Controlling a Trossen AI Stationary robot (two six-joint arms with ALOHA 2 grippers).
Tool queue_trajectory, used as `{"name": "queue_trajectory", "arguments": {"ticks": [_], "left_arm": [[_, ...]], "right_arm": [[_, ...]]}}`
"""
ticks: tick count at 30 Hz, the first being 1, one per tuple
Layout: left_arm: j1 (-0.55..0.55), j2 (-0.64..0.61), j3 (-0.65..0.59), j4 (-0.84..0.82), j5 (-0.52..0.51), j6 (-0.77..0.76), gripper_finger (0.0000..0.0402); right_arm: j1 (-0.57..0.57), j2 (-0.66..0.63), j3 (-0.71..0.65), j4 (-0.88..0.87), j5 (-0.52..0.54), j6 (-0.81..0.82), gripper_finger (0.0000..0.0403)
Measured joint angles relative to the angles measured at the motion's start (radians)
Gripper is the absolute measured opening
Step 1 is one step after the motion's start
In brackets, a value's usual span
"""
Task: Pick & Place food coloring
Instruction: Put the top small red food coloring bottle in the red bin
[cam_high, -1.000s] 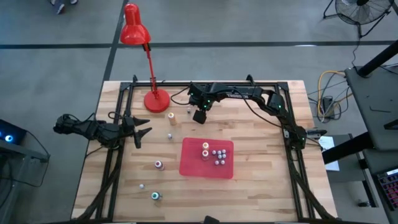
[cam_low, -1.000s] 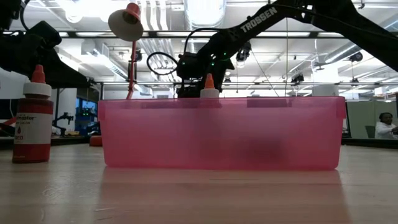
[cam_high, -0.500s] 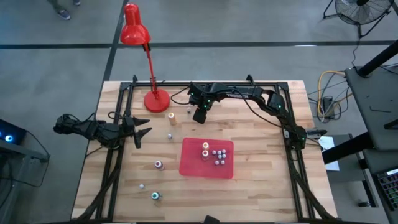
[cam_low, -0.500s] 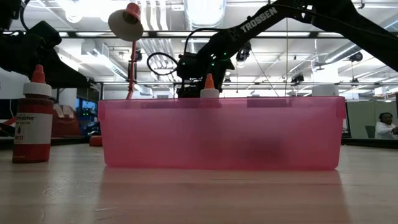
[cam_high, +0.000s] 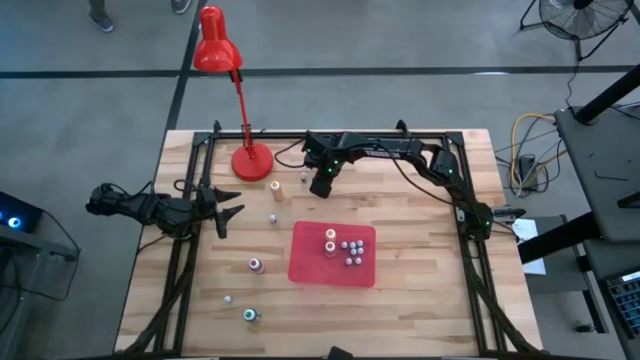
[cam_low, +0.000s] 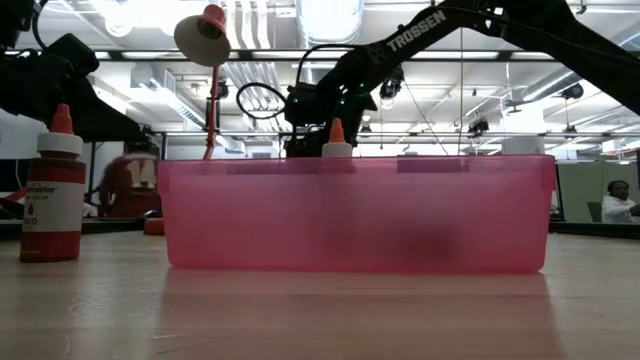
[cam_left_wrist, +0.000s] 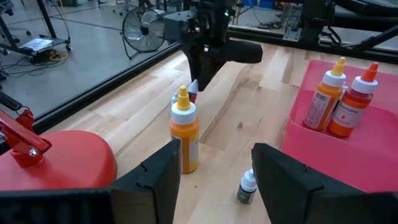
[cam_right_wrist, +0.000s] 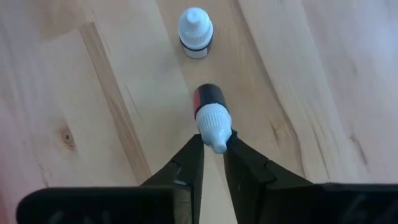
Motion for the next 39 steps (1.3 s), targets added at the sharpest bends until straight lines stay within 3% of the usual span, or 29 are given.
{"name": "queue_trajectory", "arguments": {"ticks": [9,39], "left_arm": [[0.000,0.000,0.000,0.000,0.000,0.000,0.0170],[0.000,0.000,0.000,0.000,0.000,0.000,0.0170]], "right_arm": [[0.000,-0.013,0.001,-0.003,0.004,0.008,0.0032],[-0.010,-0.017,0.001,-0.004,-0.007,-0.021,0.0033]]}}
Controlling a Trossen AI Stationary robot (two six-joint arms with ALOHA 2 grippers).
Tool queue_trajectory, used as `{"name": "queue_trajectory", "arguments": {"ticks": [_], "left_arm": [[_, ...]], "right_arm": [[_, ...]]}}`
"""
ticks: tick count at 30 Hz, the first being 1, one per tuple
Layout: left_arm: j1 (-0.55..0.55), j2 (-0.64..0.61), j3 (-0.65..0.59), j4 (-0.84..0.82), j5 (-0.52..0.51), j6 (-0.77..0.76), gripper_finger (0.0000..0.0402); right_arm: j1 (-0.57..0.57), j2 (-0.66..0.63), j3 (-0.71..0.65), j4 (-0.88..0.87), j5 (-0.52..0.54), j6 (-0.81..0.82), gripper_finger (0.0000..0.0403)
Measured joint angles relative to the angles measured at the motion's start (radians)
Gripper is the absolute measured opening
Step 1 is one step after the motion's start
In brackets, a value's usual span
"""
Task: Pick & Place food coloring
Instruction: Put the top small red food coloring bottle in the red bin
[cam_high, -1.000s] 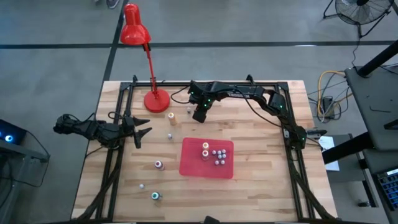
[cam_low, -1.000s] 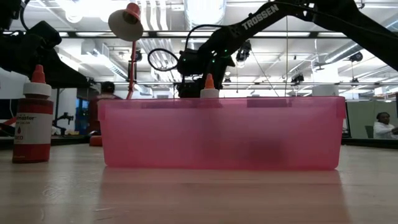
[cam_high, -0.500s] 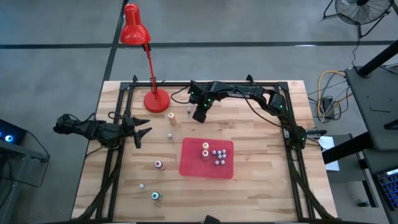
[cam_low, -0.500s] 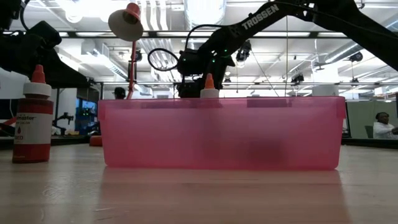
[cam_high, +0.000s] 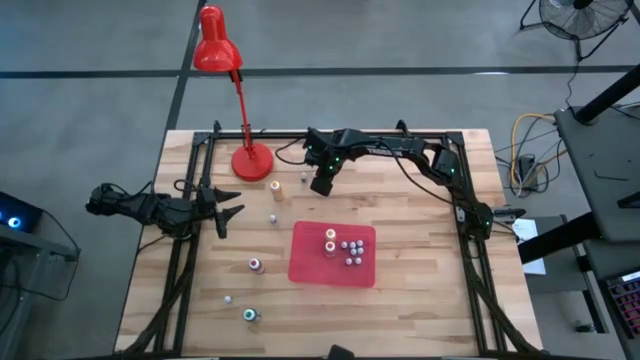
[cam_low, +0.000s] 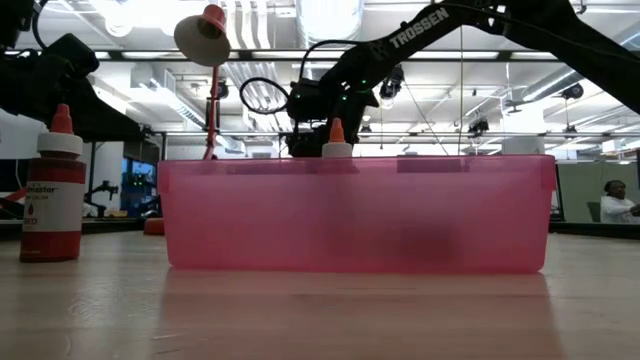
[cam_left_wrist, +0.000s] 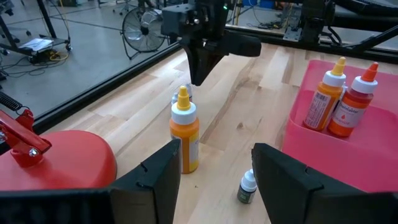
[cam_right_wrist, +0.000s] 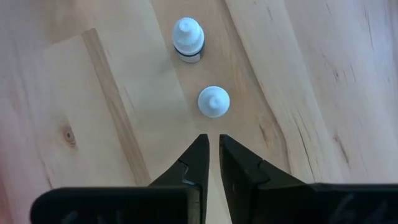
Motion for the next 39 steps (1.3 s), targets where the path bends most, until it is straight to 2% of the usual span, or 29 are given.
{"name": "queue_trajectory", "arguments": {"ticks": [5,15,20,27,39], "left_arm": [[0.000,0.000,0.000,0.000,0.000,0.000,0.0170],[0.000,0.000,0.000,0.000,0.000,0.000,0.0170],[0.000,0.000,0.000,0.000,0.000,0.000,0.0170],[0.000,0.000,0.000,0.000,0.000,0.000,0.0170],[0.000,0.000,0.000,0.000,0.000,0.000,0.0170]], "right_arm": [[0.000,-0.011,0.000,-0.007,-0.035,-0.020,0.0063],[0.001,-0.011,0.000,0.000,-0.052,-0.037,0.0194],[0.001,-0.012,0.000,0.048,-0.052,-0.063,0.0235],[0.000,-0.011,-0.001,0.076,-0.052,-0.111,0.0255],[0.001,-0.009,-0.047,0.131,-0.031,-0.114,0.0250]]}}
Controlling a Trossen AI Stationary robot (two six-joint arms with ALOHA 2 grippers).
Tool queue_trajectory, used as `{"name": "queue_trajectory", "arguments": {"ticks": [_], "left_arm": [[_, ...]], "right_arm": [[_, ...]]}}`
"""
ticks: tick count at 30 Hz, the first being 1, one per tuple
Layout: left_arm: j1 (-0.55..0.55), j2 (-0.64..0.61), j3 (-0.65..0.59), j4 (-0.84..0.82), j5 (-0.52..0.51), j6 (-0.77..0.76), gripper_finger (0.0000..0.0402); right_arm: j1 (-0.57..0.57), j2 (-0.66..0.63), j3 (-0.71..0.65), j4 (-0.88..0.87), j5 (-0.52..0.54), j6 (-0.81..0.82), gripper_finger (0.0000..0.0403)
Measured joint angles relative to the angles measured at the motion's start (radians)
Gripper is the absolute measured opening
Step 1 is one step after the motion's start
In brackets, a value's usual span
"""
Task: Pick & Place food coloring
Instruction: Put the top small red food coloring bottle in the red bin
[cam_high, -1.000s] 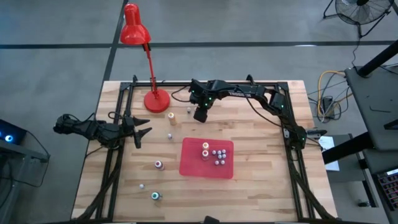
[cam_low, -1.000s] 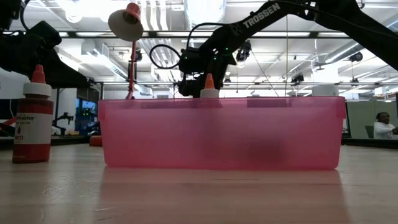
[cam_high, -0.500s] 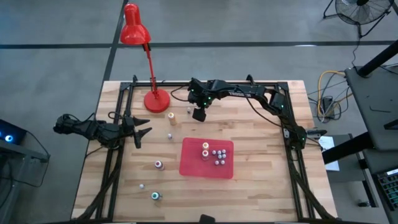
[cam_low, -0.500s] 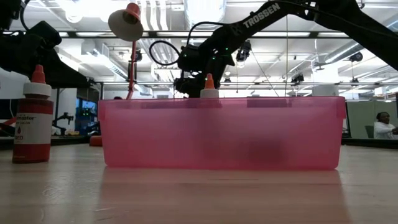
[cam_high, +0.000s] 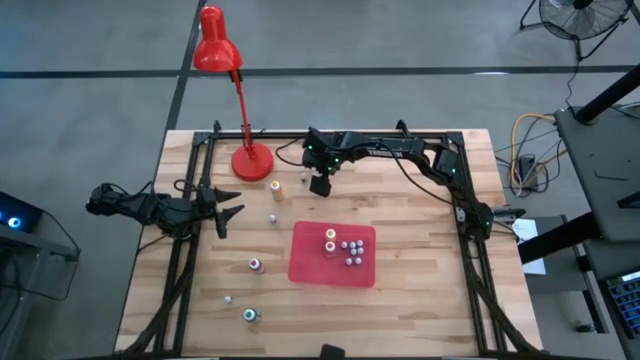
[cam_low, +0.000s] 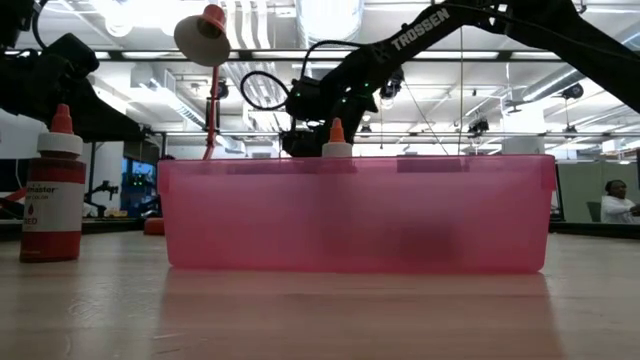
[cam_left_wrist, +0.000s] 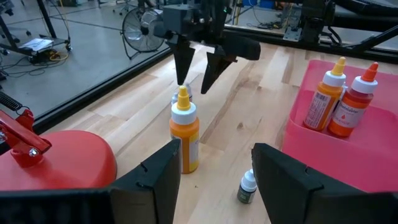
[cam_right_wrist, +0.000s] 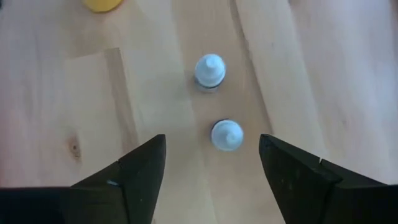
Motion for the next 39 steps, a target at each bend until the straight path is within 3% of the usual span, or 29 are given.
{"name": "queue_trajectory", "arguments": {"ticks": [25,39], "left_arm": [[0.000,0.000,0.000,0.000,0.000,0.000,0.0170],[0.000,0.000,0.000,0.000,0.000,0.000,0.0170]], "right_arm": [[0.000,0.000,-0.001,0.016,0.004,0.026,0.0204],[0.000,0.000,-0.001,0.005,0.004,0.003,0.0094]]}}
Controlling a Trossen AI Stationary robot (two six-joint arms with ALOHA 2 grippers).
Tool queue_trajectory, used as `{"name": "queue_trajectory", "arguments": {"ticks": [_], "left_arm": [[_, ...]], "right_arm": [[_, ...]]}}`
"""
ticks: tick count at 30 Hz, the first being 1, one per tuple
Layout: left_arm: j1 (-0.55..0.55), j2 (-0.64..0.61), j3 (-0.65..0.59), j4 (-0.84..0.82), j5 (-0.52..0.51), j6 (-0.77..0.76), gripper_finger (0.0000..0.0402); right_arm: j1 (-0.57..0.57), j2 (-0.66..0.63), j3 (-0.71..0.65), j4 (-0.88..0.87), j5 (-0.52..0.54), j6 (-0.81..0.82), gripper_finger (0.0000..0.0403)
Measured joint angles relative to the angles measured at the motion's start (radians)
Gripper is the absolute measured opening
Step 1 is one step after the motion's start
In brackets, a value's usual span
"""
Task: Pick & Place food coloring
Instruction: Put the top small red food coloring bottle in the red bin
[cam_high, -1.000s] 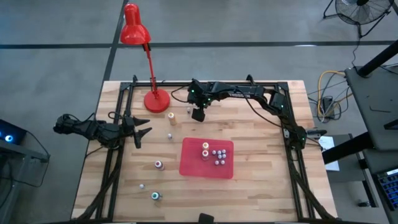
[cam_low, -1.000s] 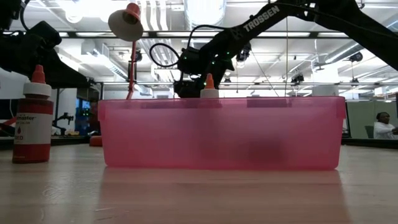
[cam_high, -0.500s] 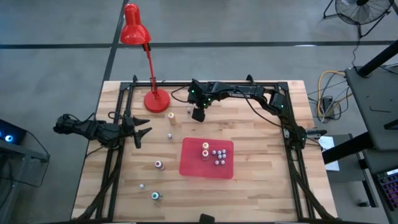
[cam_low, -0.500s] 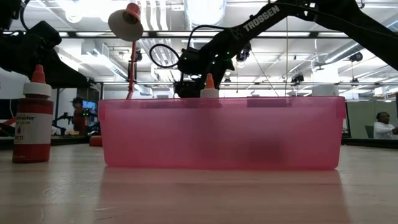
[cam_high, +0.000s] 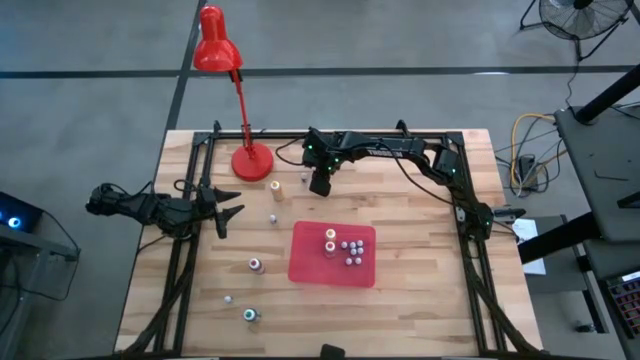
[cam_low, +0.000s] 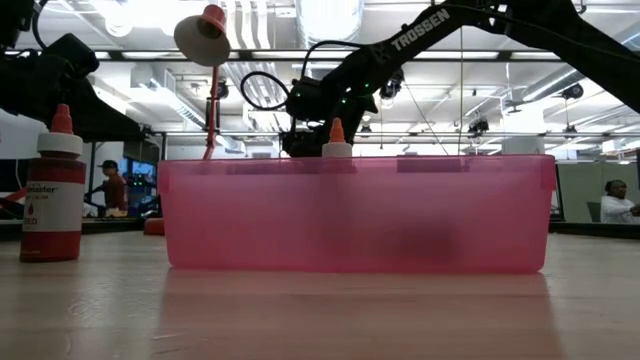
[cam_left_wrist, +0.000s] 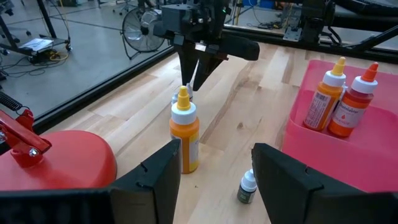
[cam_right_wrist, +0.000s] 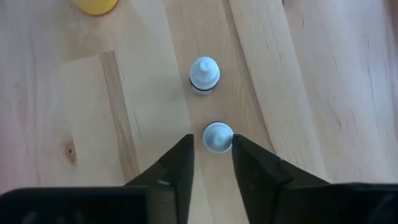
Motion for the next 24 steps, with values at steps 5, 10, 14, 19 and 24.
{"name": "queue_trajectory", "arguments": {"ticks": [5,10,14,19,24], "left_arm": [[0.000,0.000,0.000,0.000,0.000,0.000,0.0170],[0.000,0.000,0.000,0.000,0.000,0.000,0.0170],[0.000,0.000,0.000,0.000,0.000,0.000,0.0170],[0.000,0.000,0.000,0.000,0.000,0.000,0.0170],[0.000,0.000,0.000,0.000,0.000,0.000,0.0170]], "right_arm": [[0.000,0.000,0.000,0.004,0.000,0.000,0.0061],[0.000,0.000,-0.001,0.010,0.001,0.001,0.0039],[0.000,0.000,-0.001,0.011,0.003,0.003,0.0032],[0.000,0.000,-0.001,0.011,0.003,0.008,0.0031],[-0.001,0.000,-0.001,0.010,0.002,0.028,0.0031]]}}
